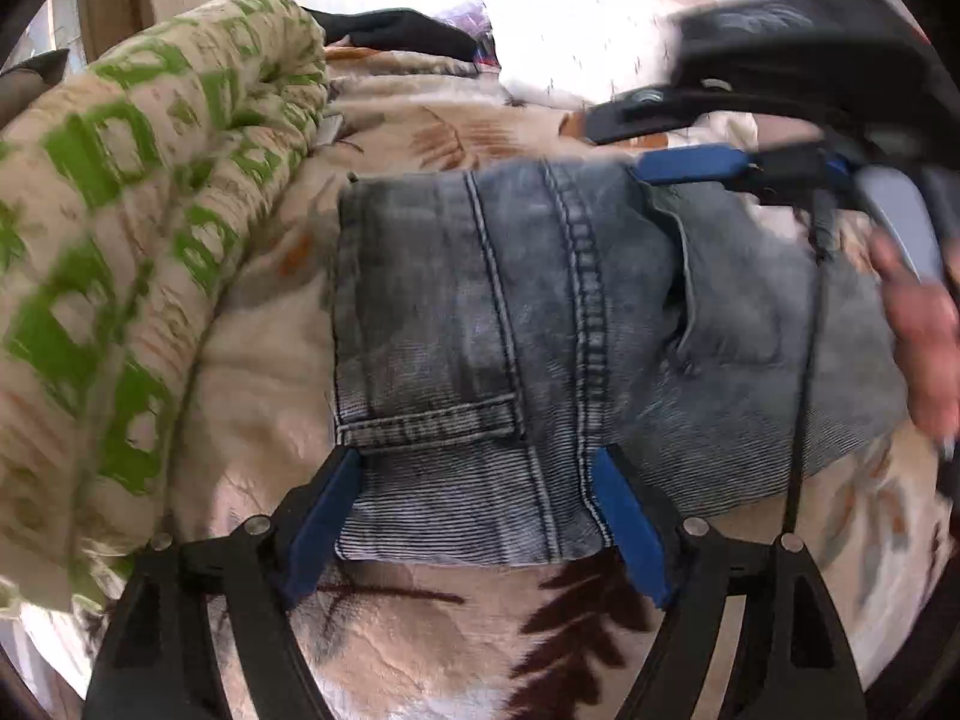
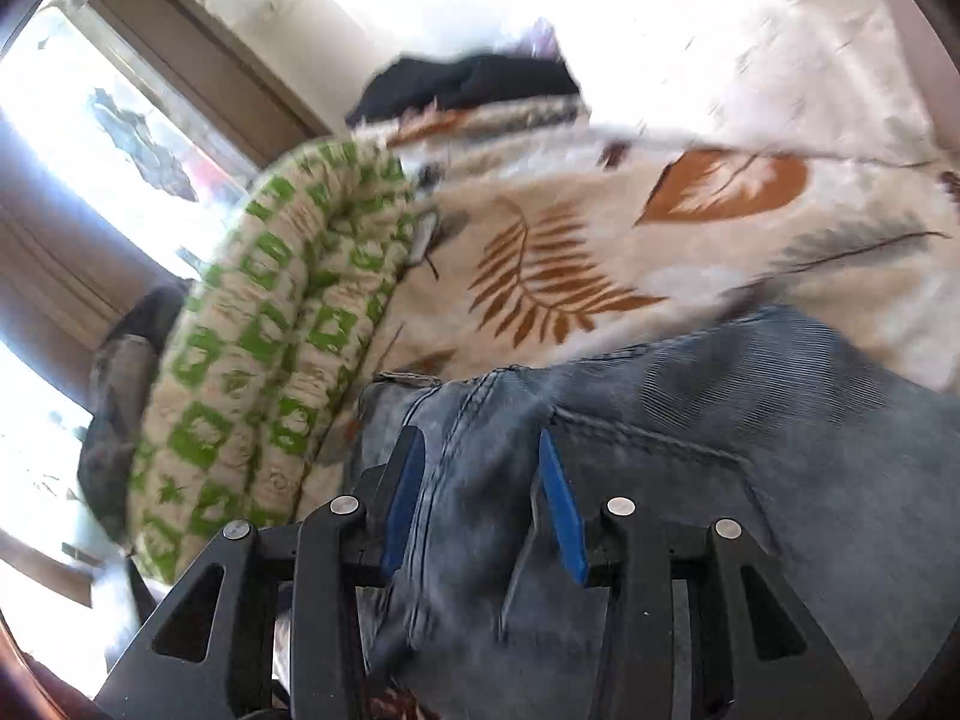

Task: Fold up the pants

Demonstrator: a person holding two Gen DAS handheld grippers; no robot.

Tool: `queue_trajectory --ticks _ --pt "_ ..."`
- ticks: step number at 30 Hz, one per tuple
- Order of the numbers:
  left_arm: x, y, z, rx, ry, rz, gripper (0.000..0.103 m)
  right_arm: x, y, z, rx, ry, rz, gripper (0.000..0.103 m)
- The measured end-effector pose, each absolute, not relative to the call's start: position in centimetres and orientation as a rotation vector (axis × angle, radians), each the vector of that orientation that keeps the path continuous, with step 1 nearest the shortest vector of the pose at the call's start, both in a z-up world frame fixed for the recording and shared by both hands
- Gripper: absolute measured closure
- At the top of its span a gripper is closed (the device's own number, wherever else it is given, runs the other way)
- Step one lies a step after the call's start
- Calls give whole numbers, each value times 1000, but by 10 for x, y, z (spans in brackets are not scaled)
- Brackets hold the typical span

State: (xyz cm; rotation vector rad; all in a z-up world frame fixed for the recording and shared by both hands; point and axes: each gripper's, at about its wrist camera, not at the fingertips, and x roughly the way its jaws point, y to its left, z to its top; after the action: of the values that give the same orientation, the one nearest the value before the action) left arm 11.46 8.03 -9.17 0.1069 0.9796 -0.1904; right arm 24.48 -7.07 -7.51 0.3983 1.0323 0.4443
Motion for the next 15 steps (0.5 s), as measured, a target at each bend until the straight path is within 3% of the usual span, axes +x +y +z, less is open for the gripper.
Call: queue_trajectory --ticks 5,11,15 --pt "121 95 -107 15 1014 -214 8 278 -52 -142 402 1234 439 64" --pt "118 102 -95 -35 1007 -196 8 277 -57 -131 395 1236 481 62" --pt "100 100 -72 36 870 -153 9 250 -85 -94 491 1131 506 58"
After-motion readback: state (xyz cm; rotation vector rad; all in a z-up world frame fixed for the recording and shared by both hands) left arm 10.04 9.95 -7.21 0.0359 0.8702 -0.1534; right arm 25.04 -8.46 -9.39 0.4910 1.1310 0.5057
